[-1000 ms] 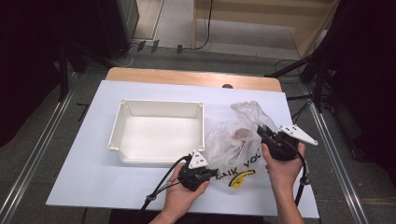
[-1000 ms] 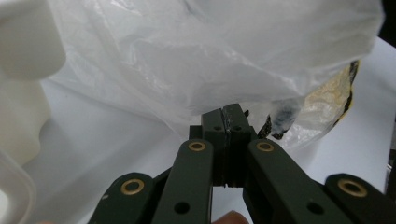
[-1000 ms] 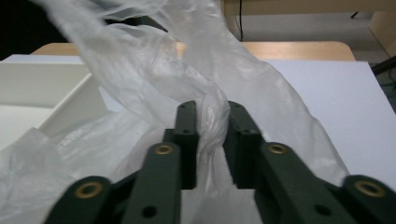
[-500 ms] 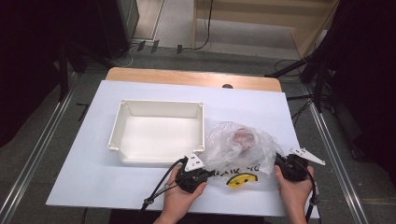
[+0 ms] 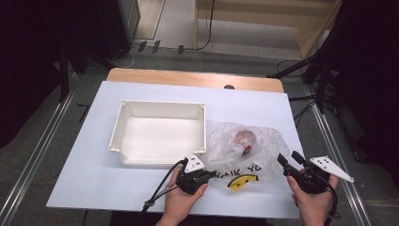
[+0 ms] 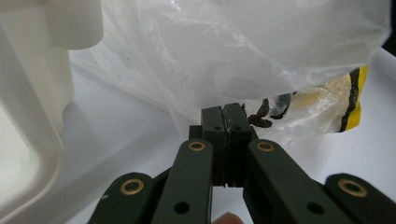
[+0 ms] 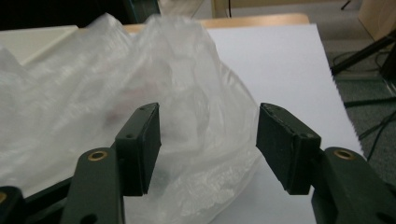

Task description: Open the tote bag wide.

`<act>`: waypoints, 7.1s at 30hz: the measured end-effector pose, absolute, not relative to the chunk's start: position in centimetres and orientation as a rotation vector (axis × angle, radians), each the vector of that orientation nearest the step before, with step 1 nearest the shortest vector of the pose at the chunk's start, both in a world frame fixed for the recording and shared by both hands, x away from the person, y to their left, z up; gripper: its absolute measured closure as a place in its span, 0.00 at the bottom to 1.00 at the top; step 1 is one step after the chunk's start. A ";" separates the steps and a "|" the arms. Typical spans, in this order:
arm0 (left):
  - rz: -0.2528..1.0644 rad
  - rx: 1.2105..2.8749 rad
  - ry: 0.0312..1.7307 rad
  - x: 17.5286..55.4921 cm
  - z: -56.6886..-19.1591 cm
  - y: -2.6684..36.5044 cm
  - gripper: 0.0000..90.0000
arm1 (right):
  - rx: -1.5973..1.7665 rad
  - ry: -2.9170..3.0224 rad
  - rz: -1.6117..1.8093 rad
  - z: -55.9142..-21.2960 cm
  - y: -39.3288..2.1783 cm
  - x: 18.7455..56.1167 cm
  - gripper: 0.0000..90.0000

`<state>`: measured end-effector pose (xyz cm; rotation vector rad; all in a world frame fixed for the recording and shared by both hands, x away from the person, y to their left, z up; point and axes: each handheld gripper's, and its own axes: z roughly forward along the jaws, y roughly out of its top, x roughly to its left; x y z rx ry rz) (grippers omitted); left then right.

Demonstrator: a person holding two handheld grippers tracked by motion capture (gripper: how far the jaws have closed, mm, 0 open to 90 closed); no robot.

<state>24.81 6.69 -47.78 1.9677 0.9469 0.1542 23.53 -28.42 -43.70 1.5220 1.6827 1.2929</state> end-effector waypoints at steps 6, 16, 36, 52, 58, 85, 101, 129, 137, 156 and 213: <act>0.164 1.970 0.942 24.7 -47.8 6.6 1.00 | 1.461 1.642 1.337 -40.8 -28.2 23.6 0.45; 0.157 1.960 0.946 24.7 -47.8 6.7 1.00 | 1.201 1.808 1.409 -37.8 -22.5 26.0 0.67; 0.144 1.968 0.932 24.8 -47.8 6.8 0.99 | 1.381 1.940 1.202 -46.0 -23.0 27.8 0.87; 0.147 1.973 0.941 24.8 -47.8 6.7 1.00 | 1.301 1.905 1.250 -42.4 -21.9 31.6 1.00; 0.139 1.991 0.950 24.9 -47.9 6.5 1.00 | 1.320 1.977 1.302 -42.4 -21.8 35.2 1.00; 0.168 1.913 0.885 24.0 -47.1 7.4 0.64 | 1.576 1.828 1.225 -46.6 -24.7 33.9 0.61; 0.328 1.703 0.868 24.6 -42.1 8.0 0.43 | 1.462 1.723 1.365 -43.4 -24.2 26.7 0.48; 0.370 2.021 0.908 25.3 -46.2 3.6 0.98 | 1.415 1.855 1.490 -44.1 -17.6 26.0 0.78; 0.366 2.032 0.936 24.9 -47.5 3.8 0.98 | 1.452 1.905 1.388 -46.3 -16.1 27.4 0.98; 0.345 2.001 0.939 24.9 -47.7 4.2 0.98 | 1.395 1.757 1.341 -42.7 -21.9 27.3 0.61; 0.361 1.980 0.955 24.7 -47.7 4.3 1.00 | 1.609 2.024 1.141 -48.0 -23.4 38.1 1.00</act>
